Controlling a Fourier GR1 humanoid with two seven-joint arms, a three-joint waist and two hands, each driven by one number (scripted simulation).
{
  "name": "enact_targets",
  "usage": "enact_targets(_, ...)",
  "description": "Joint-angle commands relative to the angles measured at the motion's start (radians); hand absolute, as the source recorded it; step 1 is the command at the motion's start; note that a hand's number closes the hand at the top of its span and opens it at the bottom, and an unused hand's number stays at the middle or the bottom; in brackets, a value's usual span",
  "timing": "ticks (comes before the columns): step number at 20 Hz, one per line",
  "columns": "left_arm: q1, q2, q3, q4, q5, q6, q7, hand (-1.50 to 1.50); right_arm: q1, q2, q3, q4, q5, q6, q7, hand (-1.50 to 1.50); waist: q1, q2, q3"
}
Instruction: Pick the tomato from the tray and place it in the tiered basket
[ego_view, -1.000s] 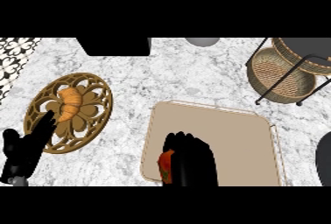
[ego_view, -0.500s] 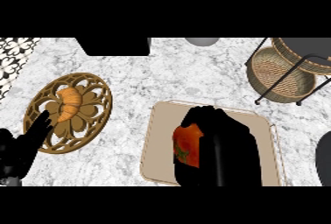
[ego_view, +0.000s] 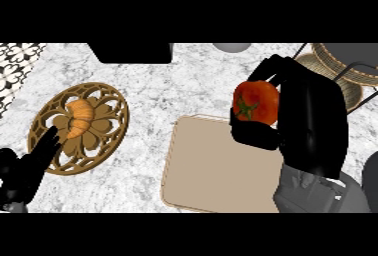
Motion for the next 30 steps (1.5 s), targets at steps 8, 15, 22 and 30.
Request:
enact_targets(8, -0.037, 0.004, 0.007, -0.008, 0.005, -0.015, 0.049, 0.00, -0.250, -0.157, -0.381, 0.466, -0.195, -0.164, -0.330, 1.50, 0.010, 0.005, -0.002)
enact_targets(15, -0.034, 0.010, 0.003, -0.048, 0.003, -0.020, 0.091, 0.00, -0.338, -0.196, -0.543, 0.743, -0.385, -0.305, -0.573, 1.50, 0.015, 0.006, -0.001)
enact_targets(22, -0.029, -0.030, -0.010, -0.032, -0.022, -0.002, 0.051, 0.00, -0.488, -0.295, -0.600, 1.084, -0.416, -0.365, -0.763, 1.50, 0.016, 0.007, -0.002)
enact_targets(30, -0.064, -0.024, -0.003, -0.025, -0.016, 0.004, 0.069, 0.00, -0.498, -0.507, -0.307, 1.167, 0.014, -0.319, -0.811, 1.50, 0.024, 0.012, -0.003)
